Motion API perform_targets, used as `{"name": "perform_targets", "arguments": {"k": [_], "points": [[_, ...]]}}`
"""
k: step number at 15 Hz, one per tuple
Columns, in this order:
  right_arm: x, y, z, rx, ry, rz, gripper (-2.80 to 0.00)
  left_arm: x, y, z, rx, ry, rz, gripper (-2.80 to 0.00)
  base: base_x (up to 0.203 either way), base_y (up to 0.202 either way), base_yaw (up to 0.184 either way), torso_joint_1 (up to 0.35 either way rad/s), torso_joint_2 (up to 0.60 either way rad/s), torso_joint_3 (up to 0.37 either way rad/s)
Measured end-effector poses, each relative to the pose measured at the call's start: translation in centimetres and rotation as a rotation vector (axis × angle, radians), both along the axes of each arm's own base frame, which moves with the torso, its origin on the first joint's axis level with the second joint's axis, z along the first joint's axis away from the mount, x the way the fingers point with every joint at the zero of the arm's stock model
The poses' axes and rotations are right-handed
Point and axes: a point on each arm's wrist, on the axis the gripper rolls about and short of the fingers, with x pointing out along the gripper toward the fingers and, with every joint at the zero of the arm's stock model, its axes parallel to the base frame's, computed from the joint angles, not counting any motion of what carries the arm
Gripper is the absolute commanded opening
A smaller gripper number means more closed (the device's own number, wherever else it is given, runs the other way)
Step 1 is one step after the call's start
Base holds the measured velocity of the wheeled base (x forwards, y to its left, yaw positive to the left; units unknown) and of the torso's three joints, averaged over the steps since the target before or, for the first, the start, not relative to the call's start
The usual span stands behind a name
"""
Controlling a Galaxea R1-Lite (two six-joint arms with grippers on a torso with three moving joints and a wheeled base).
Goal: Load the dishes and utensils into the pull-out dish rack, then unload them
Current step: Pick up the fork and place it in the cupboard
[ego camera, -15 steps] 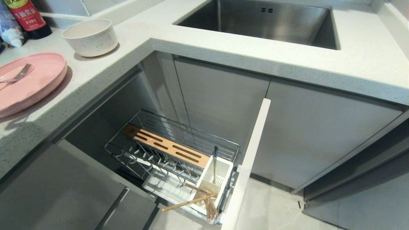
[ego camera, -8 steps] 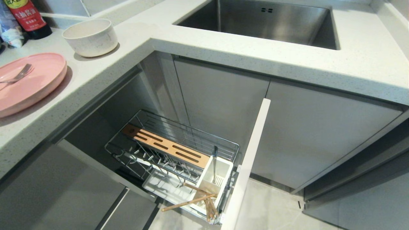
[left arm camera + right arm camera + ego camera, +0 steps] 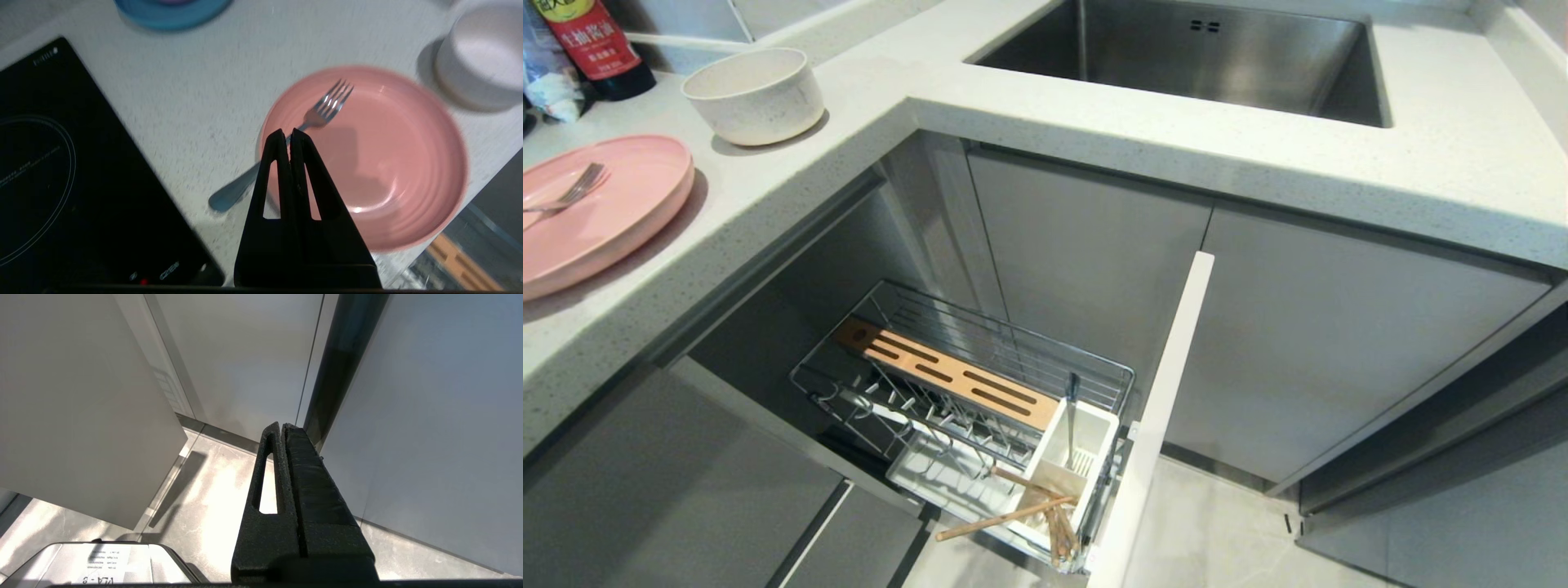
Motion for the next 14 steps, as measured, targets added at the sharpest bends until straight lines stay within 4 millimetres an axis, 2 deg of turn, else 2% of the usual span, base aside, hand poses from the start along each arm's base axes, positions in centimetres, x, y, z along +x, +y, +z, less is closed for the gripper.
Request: {"name": "perform_targets", "arguments": {"k": [5,14], "points": [[0.0,0.0,0.0,0.0,0.0,0.0,-2.8,0.9,2.1,-1.4,0.024,0.231,-0.146,-2.8,0.0,0.0,0.0,0.0,0.0,0.0],[0.0,0.0,0.0,0.0,0.0,0.0,-2.8,4.0,6.0,-2.6,0.054,0.246,-0.363,-2.8,0.0,0.0,0.0,0.0,0.0,0.0]]}}
